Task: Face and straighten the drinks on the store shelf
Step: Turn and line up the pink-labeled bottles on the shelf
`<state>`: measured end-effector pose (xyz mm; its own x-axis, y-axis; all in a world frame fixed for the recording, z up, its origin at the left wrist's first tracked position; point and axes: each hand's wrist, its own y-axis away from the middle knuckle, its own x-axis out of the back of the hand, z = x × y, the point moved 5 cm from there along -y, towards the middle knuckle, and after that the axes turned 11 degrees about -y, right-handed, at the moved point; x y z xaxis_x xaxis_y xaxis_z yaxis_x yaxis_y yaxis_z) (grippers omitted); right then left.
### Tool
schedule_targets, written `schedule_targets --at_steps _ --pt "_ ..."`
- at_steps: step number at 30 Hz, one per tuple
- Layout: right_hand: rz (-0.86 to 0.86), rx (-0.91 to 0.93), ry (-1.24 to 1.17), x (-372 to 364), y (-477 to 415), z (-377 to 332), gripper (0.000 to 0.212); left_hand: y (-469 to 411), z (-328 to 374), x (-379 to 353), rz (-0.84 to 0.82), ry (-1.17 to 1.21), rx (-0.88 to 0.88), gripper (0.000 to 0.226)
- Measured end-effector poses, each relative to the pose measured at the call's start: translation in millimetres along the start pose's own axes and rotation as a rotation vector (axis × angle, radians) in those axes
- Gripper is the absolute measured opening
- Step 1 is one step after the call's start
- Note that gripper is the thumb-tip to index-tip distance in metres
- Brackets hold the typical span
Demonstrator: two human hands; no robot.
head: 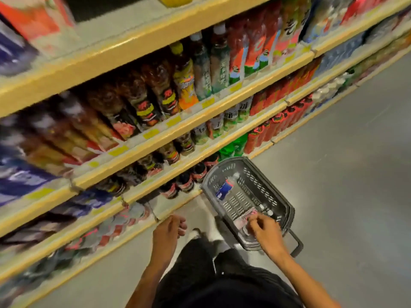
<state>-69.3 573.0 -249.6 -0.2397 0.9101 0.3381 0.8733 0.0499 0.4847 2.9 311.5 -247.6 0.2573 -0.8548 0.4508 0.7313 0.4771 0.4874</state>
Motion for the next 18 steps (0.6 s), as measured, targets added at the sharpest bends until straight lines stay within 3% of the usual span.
schedule_targets --at_steps 5,10,18 --pt "-0.284 0.133 0.118 -72.0 2.2 -29.7 0.028 46.6 -48.9 61.1 0.271 0.040 0.085 0.031" --pt "-0.620 0.247 0.325 -156.1 29.6 -50.7 0.019 104.0 -109.8 105.7 0.468 0.111 0.223 0.029" --pt "-0.957 0.370 0.542 -305.5 134.2 -47.4 0.019 233.4 -238.3 175.7 0.805 0.373 0.437 0.031"
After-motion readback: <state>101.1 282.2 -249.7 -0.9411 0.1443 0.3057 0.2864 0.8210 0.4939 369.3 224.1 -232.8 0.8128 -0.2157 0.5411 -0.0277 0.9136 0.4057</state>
